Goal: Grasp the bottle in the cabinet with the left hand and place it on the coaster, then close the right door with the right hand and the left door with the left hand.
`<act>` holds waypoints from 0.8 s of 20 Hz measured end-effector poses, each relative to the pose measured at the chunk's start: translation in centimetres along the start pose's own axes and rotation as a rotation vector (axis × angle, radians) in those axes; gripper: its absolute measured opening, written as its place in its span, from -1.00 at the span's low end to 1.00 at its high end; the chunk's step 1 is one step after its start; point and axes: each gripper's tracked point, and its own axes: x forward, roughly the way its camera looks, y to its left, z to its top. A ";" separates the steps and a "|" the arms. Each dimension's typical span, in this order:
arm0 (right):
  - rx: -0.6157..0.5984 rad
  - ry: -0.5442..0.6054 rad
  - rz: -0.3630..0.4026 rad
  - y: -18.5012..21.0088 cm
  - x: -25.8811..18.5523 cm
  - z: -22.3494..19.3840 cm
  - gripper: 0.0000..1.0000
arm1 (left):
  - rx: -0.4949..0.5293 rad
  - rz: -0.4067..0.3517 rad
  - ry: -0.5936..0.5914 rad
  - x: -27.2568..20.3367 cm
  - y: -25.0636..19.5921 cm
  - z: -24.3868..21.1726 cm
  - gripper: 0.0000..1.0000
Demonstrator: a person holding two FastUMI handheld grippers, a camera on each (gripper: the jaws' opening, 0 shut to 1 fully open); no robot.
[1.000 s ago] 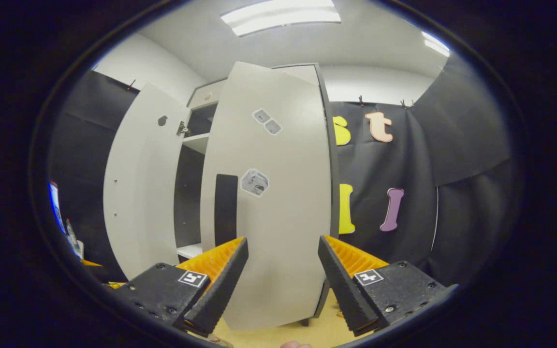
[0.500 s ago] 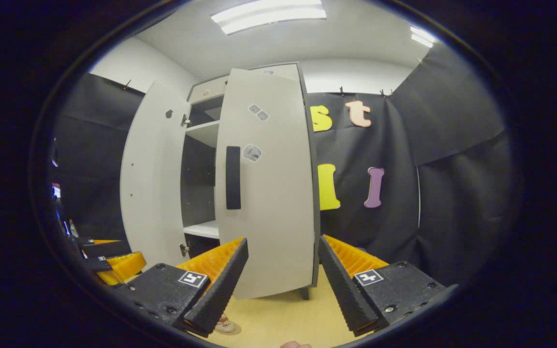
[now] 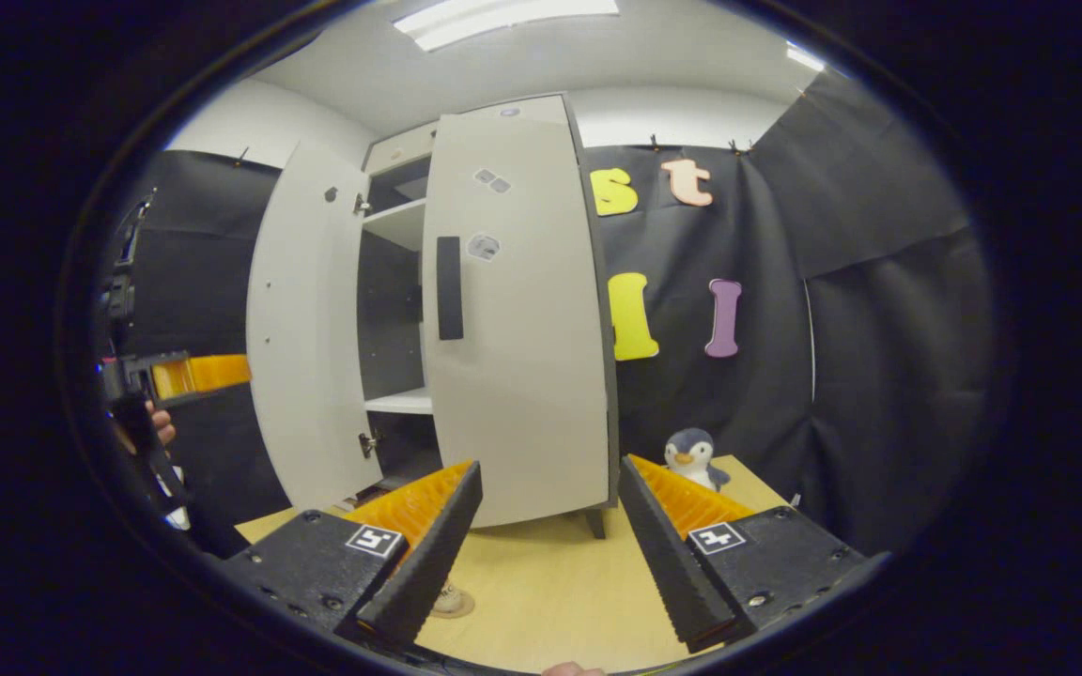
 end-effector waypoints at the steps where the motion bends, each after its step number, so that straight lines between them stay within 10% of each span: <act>1: 0.010 0.002 -0.005 -0.1 0.1 -0.1 0.92 | -0.008 0.051 -0.015 0.1 2.1 0.9 0.99; 7: 0.038 0.002 0.010 0.6 0.5 0.2 0.92 | 0.012 0.291 -0.080 4.7 14.3 4.9 0.89; 16: -0.004 0.002 -0.035 -1.2 0.1 0.8 0.96 | 0.057 0.363 -0.026 11.0 16.6 4.3 0.99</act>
